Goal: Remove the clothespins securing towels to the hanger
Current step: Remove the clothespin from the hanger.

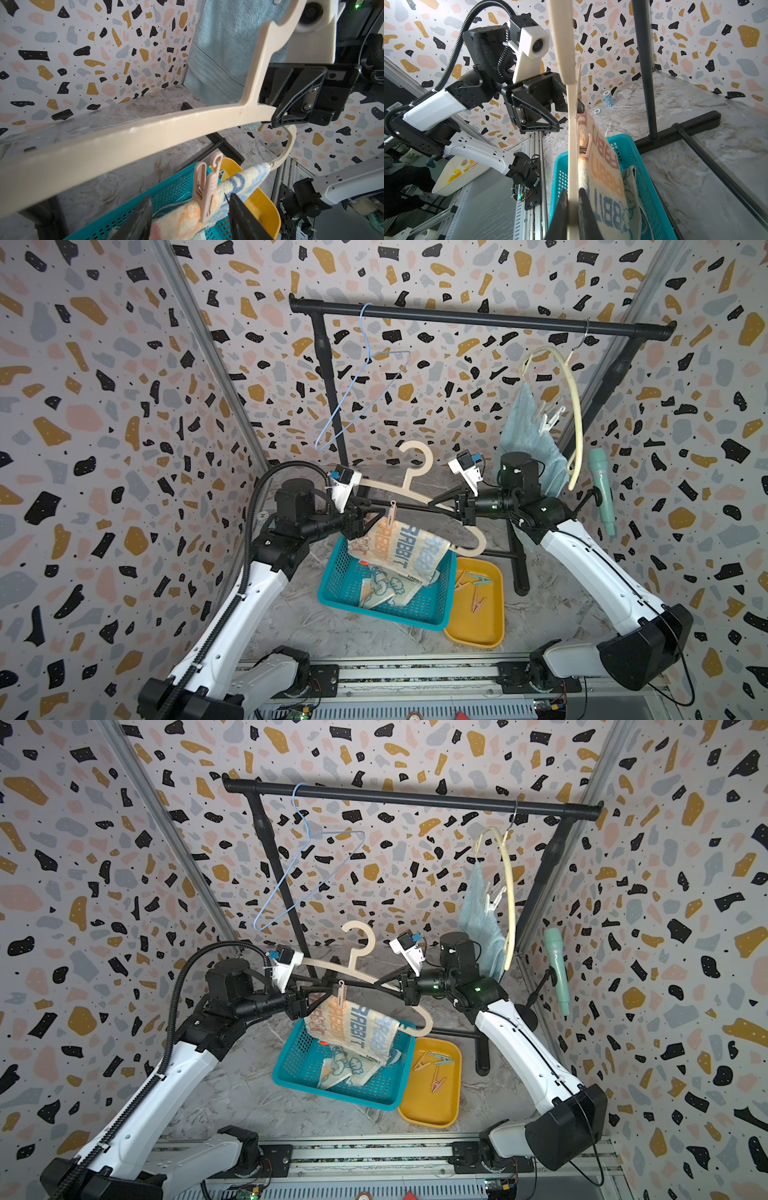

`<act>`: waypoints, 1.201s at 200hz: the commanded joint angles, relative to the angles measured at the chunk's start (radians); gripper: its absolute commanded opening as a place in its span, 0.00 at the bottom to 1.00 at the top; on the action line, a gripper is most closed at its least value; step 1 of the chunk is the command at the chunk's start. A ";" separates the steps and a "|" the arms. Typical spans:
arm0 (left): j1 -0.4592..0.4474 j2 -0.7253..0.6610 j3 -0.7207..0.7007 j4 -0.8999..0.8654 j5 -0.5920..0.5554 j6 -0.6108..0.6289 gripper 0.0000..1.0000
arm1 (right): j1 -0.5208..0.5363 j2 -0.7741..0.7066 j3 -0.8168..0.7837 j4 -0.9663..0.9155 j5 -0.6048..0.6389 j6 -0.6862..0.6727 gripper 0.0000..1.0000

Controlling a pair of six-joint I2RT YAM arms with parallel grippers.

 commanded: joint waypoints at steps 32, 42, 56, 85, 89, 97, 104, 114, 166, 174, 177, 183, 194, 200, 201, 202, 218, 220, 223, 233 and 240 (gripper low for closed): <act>-0.057 0.031 0.010 0.027 -0.013 0.061 0.61 | 0.003 -0.032 0.005 0.041 -0.051 0.008 0.00; -0.058 0.032 0.009 0.027 -0.011 0.066 0.60 | 0.004 -0.031 0.004 0.041 -0.056 0.009 0.00; -0.059 0.037 0.008 0.032 -0.001 0.068 0.61 | 0.007 -0.030 0.005 0.044 -0.062 0.009 0.00; -0.059 0.053 0.008 0.037 0.002 0.073 0.60 | 0.018 -0.028 0.006 0.044 -0.067 0.006 0.00; -0.059 0.056 0.007 0.039 0.003 0.073 0.59 | 0.019 -0.027 0.005 0.044 -0.067 0.005 0.00; -0.059 0.060 0.008 0.042 0.005 0.072 0.59 | 0.021 -0.027 0.006 0.042 -0.069 0.003 0.00; -0.058 0.063 0.008 0.048 0.008 0.071 0.59 | 0.024 -0.026 0.007 0.040 -0.070 0.001 0.00; -0.058 0.066 0.007 0.056 0.016 0.067 0.59 | 0.027 -0.027 0.006 0.039 -0.072 -0.002 0.00; -0.061 0.072 -0.001 0.110 0.069 0.036 0.58 | 0.037 -0.025 0.006 0.039 -0.077 -0.003 0.00; -0.063 0.075 -0.002 0.113 0.074 0.033 0.58 | 0.039 -0.024 0.007 0.039 -0.078 -0.003 0.00; -0.064 0.076 0.000 0.113 0.074 0.033 0.58 | 0.040 -0.024 0.007 0.040 -0.078 -0.004 0.00; -0.064 0.078 -0.001 0.113 0.075 0.034 0.58 | 0.040 -0.023 0.007 0.040 -0.078 -0.003 0.00; -0.069 0.083 0.000 0.113 0.074 0.033 0.58 | 0.041 -0.022 0.009 0.040 -0.081 -0.003 0.00; -0.070 0.086 0.001 0.111 0.074 0.033 0.58 | 0.041 -0.022 0.008 0.040 -0.081 -0.003 0.00; -0.070 0.086 0.001 0.110 0.074 0.033 0.58 | 0.042 -0.022 0.008 0.041 -0.081 -0.003 0.00; -0.071 0.086 0.001 0.110 0.074 0.033 0.58 | 0.042 -0.022 0.008 0.041 -0.081 -0.003 0.00; -0.077 0.093 -0.001 0.109 0.080 0.034 0.58 | 0.043 -0.021 0.008 0.041 -0.086 -0.003 0.00; -0.077 0.095 0.000 0.108 0.080 0.034 0.58 | 0.044 -0.021 0.008 0.041 -0.086 -0.003 0.00; -0.079 0.096 0.000 0.108 0.080 0.033 0.58 | 0.044 -0.021 0.009 0.041 -0.086 -0.004 0.00; -0.084 0.100 0.001 0.107 0.086 0.036 0.58 | 0.044 -0.021 0.009 0.041 -0.089 -0.003 0.00; -0.086 0.102 0.002 0.100 0.093 0.039 0.58 | 0.044 -0.021 0.011 0.042 -0.089 -0.004 0.00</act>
